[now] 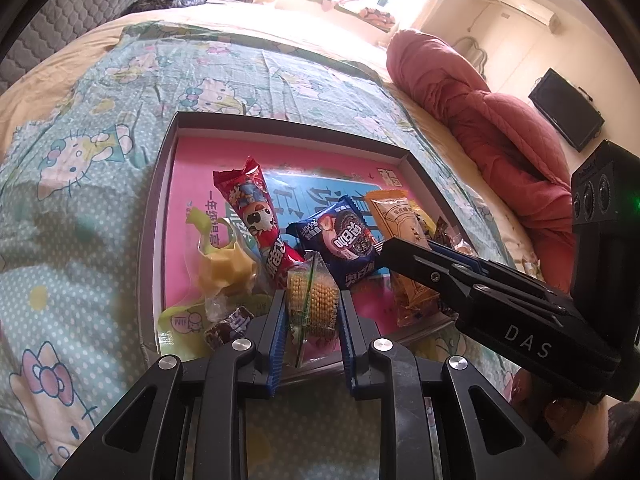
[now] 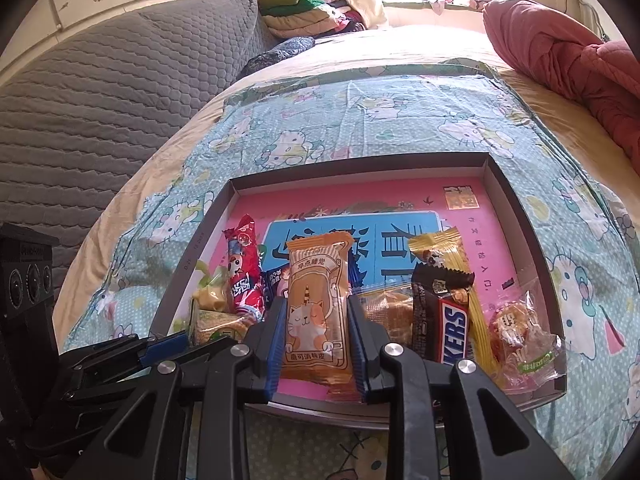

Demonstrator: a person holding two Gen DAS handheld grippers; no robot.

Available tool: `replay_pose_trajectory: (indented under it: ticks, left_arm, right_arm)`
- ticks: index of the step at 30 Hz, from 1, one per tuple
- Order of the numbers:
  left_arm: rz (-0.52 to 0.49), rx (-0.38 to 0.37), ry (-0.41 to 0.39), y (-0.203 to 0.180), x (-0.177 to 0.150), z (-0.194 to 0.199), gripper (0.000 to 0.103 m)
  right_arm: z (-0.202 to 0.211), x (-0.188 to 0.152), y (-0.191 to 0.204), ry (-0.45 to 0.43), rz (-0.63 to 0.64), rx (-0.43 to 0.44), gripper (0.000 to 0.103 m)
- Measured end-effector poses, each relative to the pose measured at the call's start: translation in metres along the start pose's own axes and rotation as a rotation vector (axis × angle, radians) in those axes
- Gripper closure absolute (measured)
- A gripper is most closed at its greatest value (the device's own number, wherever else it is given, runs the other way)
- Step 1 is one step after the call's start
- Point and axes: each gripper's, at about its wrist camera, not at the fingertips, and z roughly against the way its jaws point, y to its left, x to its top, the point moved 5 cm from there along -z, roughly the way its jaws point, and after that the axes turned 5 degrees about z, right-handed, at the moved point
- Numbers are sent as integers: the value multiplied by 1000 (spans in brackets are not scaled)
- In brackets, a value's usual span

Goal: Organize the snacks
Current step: 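Open right gripper to drop orange packet while left gripper releases round pastry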

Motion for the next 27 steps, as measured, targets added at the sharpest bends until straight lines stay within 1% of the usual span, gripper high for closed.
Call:
replay_pose_trajectory:
  ticks: [16,22,24,26,27]
  left_arm:
    - [3,-3,-3,0,2,2,79]
    - [5,4,-8,0,1,2,79]
    - [6,7,-11,0,1,3,79]
    - [4,14,-14,1,1,4,79]
    - [4,15,-15,1,1,5,79]
  right_arm:
    - [-3,1,0,4,0,-12,73]
    - [-1,1,-1,3,-12,-8,71]
    - [-1,2,-1,9,-13,-12,68]
    - [1,3,-1,-4,-19,-8,61]
    - [2,3,-1,-8,-19,-7,59]
